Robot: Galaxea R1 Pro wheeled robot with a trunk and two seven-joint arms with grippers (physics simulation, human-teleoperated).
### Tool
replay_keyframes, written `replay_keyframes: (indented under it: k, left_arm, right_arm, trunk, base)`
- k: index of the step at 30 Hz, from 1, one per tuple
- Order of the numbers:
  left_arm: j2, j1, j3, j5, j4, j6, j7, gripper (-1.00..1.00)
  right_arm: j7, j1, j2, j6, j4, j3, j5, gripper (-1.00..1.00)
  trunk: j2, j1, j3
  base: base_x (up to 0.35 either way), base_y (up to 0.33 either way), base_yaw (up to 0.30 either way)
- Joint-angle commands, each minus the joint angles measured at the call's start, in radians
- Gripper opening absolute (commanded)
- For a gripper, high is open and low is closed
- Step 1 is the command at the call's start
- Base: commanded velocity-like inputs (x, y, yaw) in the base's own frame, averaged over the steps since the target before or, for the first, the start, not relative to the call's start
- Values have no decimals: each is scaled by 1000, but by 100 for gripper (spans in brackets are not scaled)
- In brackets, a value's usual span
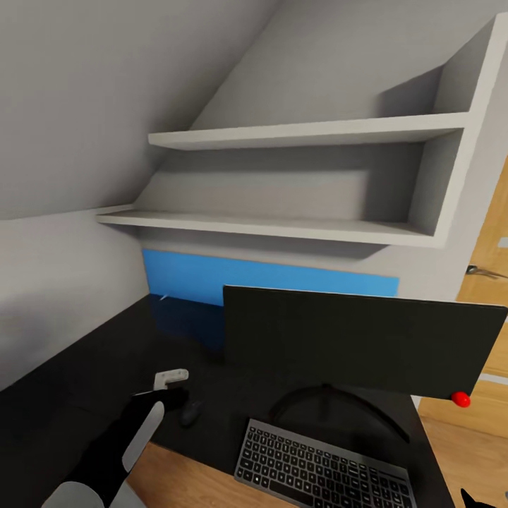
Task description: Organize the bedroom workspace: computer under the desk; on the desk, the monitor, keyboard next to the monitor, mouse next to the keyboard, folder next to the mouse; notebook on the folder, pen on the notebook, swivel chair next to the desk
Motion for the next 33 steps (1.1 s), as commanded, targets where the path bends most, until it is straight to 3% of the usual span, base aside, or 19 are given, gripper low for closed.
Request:
replay_keyframes:
  k: [1,6,9,14,21,28,33]
  left_arm:
    - [0,-2,-6,10,1,0,8,100]
    - [-10,-48,-13,10,82,-7,-43,100]
    - [-27,-108,-14,9,204,-26,-105,100]
    - [-48,-184,-15,8,363,-80,-153,100]
    - [-50,-213,7,12,420,-122,-153,100]
    - [-37,-250,25,-42,449,-137,-145,100]
    - [-36,-257,42,-40,447,-137,-143,100]
  right_arm:
    - [3,0,0,5,-2,-1,-6,100]
    - [3,0,0,5,-4,-1,-6,100]
    - [3,2,0,5,-5,-1,-6,100]
    - [3,7,1,5,-10,-1,-6,100]
    - [3,9,2,5,-11,-1,-6,100]
    - [2,10,3,5,-12,-1,-6,100]
    - [3,12,3,5,-12,-1,-6,100]
  trunk:
    - [-1,0,-2]
    - [-1,0,-2]
    - [-1,0,-2]
    - [-1,0,-2]
    - [-1,0,-2]
    - [-1,0,-2]
    - [-1,0,-2]
  base:
    - [45,0,0]
    - [18,0,0]
    - [5,0,0]
    - [1,0,0]
    - [0,0,0]
    - [0,0,0]
    - [0,0,0]
